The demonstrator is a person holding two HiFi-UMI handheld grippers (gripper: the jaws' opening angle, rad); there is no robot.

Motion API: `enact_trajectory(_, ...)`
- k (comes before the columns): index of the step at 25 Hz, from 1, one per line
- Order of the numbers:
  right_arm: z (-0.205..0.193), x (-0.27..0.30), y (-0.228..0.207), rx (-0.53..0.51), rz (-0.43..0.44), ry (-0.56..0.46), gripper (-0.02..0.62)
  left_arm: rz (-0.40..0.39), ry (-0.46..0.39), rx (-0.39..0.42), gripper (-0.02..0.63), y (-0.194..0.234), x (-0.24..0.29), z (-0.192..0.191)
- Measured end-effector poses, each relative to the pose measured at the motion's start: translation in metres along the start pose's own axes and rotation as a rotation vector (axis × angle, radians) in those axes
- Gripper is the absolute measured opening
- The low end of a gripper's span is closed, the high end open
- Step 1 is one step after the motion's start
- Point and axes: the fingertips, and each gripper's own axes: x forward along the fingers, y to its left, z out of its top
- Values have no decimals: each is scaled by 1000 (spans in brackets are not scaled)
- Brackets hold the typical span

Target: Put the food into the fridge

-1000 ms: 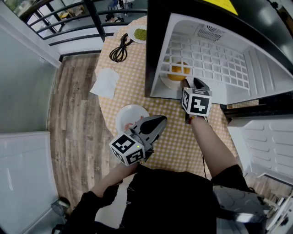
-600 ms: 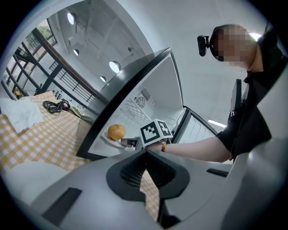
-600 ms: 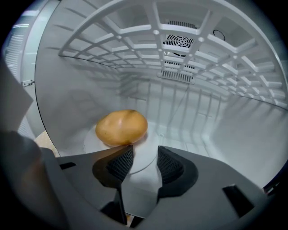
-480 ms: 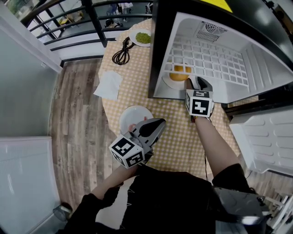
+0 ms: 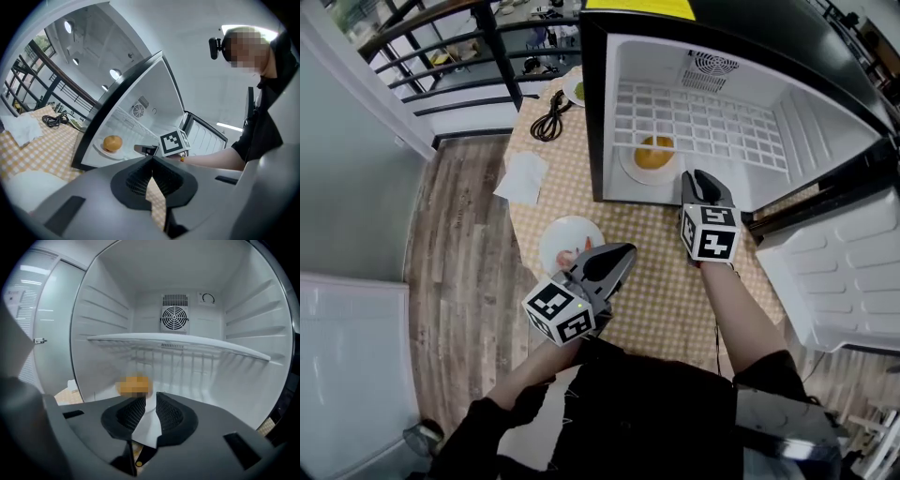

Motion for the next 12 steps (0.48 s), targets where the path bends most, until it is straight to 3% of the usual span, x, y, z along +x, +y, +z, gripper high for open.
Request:
enact_trajectory(5,7,-38,-1,38,40,-57,64,55,-45,30,14,-22,-8,6)
enact_trajectory(12,13,-120,-5,204,149,-151,41,59,-106,81,12,-82,-14,12)
